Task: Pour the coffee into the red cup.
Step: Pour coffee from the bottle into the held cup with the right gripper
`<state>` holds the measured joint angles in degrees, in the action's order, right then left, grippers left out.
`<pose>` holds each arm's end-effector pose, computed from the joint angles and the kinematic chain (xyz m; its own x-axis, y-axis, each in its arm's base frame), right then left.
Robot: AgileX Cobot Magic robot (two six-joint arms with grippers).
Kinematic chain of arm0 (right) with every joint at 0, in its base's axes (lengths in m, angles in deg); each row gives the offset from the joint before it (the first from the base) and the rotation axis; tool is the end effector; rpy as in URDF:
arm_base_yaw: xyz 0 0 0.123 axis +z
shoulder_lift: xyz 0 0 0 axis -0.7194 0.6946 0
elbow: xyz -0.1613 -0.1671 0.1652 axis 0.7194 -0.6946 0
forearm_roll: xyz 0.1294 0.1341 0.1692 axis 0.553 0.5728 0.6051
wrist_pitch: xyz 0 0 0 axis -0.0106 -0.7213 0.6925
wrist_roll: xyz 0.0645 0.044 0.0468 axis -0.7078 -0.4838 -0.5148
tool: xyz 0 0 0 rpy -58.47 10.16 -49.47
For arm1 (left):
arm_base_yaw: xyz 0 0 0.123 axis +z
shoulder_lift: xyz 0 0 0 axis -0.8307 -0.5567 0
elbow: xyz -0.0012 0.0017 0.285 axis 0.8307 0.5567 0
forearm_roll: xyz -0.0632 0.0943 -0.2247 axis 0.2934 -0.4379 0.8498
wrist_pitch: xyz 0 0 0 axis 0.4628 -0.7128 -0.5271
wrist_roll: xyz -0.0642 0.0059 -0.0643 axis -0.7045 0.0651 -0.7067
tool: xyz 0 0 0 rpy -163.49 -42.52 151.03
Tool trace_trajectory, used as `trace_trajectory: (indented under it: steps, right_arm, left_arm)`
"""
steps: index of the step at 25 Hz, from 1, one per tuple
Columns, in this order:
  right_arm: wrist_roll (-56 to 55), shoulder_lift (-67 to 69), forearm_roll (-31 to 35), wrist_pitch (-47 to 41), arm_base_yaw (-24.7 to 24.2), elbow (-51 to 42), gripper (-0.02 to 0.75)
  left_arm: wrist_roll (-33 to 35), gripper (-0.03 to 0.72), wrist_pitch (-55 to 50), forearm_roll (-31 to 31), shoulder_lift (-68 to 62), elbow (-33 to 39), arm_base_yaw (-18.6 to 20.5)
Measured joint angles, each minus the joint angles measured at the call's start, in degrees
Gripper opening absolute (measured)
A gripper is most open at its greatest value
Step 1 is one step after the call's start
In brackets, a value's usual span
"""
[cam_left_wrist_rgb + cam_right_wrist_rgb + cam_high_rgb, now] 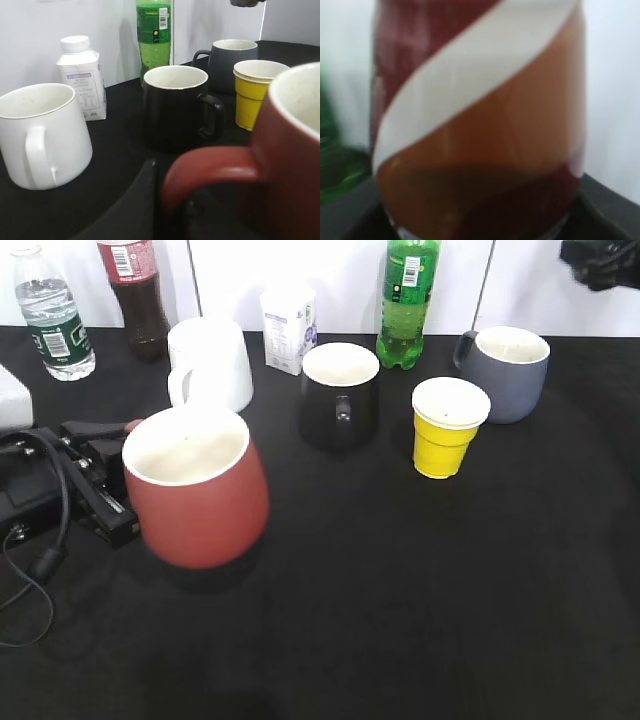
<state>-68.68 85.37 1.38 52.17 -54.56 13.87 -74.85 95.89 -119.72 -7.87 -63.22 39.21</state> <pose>0.4424 -0.0151 0.2311 -0.1244 -0.0869 -0.9884 -0.4397 0.8978 -0.0236 0.2156 -0.1086 0.1738 -0.0563 0.1094 -0.9924 0.6958 0.7171 0.0395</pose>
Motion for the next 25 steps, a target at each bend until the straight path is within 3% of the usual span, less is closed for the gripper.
trace_trajectory:
  steps: [5, 13, 15, 18, 21, 25]
  right_arm:
    - [-2.2, -9.6, -3.5, 0.1, 8.4, -9.0, 0.535]
    - [-3.9, -11.8, -7.1, -6.6, 34.9, -9.5, 0.534]
    - [-1.6, -11.8, -7.3, -6.9, 38.3, -9.5, 0.534]
    - [2.4, -11.8, -8.1, -9.0, 39.6, -9.5, 0.534]
    - [5.0, -11.0, -14.2, -9.5, 39.6, -9.5, 0.534]
    - [10.9, -10.3, -15.4, -9.6, 39.7, -9.5, 0.534]
  left_arm:
    - [0.0, 0.054, 1.5, 0.0, 0.0, 0.0, 0.0]
    - [0.0, 0.054, 3.1, -0.4, 0.0, 0.0, 0.0]
    - [0.0, 0.054, 3.1, -0.4, 0.0, 0.0, 0.0]
    - [0.0, 0.054, 3.1, -0.2, 0.0, 0.0, 0.0]
    - [0.0, 0.054, 3.1, -0.2, 0.0, 0.0, 0.0]
    - [0.0, 0.054, 3.2, -0.8, 0.0, 0.0, 0.0]
